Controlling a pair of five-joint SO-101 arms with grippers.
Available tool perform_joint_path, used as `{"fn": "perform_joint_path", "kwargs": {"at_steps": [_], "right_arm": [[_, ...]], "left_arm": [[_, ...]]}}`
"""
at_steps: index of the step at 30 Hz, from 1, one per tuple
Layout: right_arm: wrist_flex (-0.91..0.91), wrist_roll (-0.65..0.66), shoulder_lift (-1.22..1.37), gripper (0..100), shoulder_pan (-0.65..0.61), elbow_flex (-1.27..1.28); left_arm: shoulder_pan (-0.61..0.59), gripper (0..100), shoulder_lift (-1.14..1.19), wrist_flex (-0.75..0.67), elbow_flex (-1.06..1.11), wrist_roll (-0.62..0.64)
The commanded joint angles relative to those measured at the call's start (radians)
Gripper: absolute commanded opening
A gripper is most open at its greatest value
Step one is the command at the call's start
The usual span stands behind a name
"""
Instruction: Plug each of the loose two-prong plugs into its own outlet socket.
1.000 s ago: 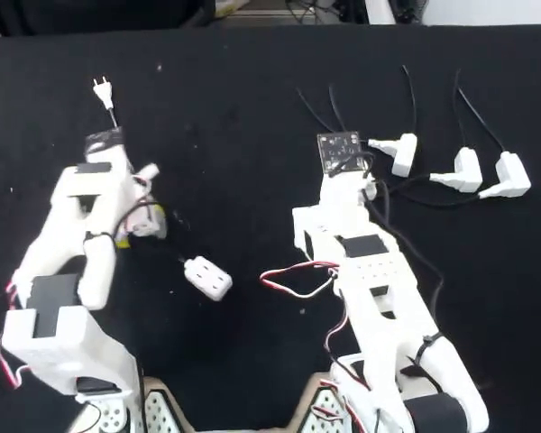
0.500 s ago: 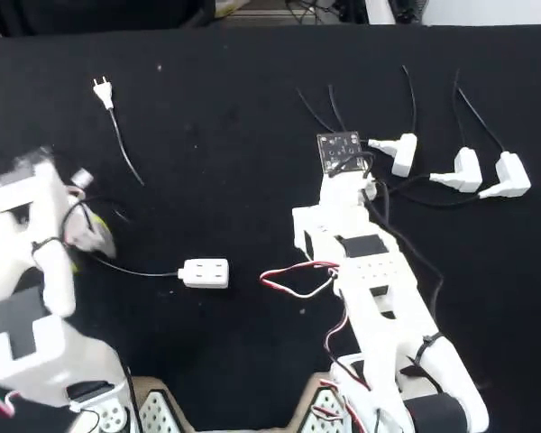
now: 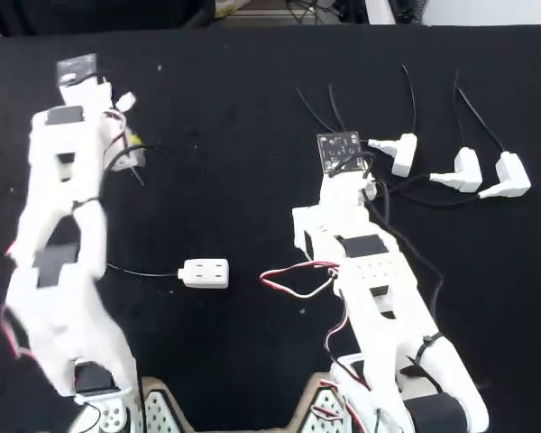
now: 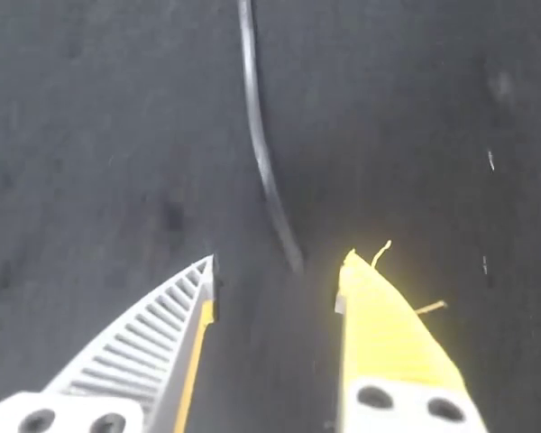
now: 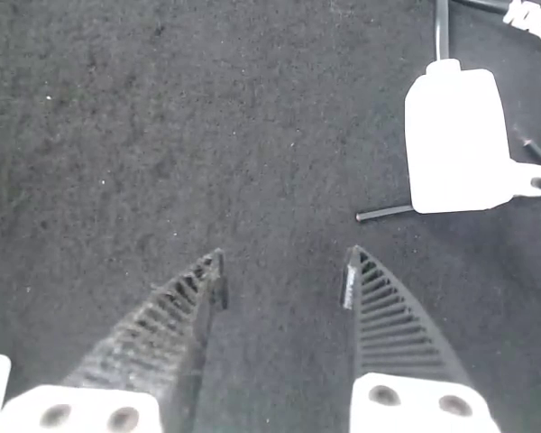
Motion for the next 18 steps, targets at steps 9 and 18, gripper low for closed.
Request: {"fn": "perform_joint_path", "kwargs": {"at_steps": [9,18], "right_arm": [[-0.020,-0.009,-0.038,19.8,0.008,-0.045],[-0.020,-0.009,-0.038,19.8,0.008,-0.045]], "left_arm": [[-0.016,22,0.614,0.275,-0.911,0.209],[-0.008,5,0.910,0.503,-1.345,0.256]]}}
